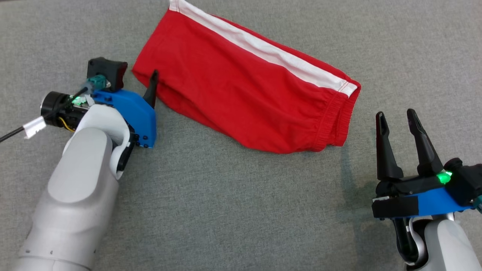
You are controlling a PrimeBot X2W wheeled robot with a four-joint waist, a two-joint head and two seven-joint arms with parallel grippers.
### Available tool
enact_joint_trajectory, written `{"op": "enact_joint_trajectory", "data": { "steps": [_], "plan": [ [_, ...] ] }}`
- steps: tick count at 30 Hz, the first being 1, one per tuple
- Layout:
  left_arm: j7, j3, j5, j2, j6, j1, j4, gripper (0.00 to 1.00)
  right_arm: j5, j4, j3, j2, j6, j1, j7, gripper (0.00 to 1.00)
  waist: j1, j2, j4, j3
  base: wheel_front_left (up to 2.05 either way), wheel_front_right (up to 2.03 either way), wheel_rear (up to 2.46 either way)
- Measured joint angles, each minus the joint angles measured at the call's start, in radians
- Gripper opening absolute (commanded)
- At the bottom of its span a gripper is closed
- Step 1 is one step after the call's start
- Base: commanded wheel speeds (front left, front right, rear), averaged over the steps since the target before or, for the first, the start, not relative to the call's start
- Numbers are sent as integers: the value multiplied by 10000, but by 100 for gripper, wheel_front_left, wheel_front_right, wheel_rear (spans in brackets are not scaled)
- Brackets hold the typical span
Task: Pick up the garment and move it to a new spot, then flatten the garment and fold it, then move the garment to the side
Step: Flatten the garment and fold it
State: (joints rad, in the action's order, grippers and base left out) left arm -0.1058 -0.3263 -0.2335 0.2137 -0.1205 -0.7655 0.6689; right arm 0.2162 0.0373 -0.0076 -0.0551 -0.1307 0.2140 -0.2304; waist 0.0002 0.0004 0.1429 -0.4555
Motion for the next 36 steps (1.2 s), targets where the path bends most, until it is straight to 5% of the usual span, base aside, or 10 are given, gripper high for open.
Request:
{"op": "enact_joint_trajectory", "data": {
  "steps": [5,6,7,8,9,17,25,35,36],
  "plan": [
    [-819,-349,-347,29,-40,-802,1246,100,67,226,8,21,0,94,-113,100,-2,0,90,-122,0,0,0],
    [-986,-435,-468,8,-44,-919,1400,73,67,267,8,21,0,103,-132,100,-3,-2,93,-121,0,0,0],
    [-1083,-593,-604,-29,-54,-993,1461,36,67,301,6,23,0,119,-140,100,-4,-3,93,-121,0,0,0],
    [-1183,-805,-700,-44,-54,-1041,1505,36,67,336,0,23,0,148,-182,100,-4,-3,88,-115,0,0,0],
    [-1227,-1022,-844,-52,-54,-1085,1501,0,67,362,0,23,0,186,-184,100,-3,-3,79,-105,0,0,0],
    [-405,-1528,-1296,35,-75,-647,1492,0,36,497,42,35,0,261,-242,100,-1,-2,-145,252,0,0,0],
    [545,-1220,-1755,48,775,1788,554,0,-27,853,410,54,0,-137,-267,100,-4,-3,-465,1298,0,0,0],
    [236,-1034,-2334,82,1695,4639,-1724,0,-58,886,445,52,0,-674,-71,100,-4,-5,-589,2198,0,0,0],
    [180,-1012,-2382,86,1774,4812,-1904,16,-65,849,431,50,0,-718,-23,100,-4,-4,-601,2243,0,0,0]
  ]
}}
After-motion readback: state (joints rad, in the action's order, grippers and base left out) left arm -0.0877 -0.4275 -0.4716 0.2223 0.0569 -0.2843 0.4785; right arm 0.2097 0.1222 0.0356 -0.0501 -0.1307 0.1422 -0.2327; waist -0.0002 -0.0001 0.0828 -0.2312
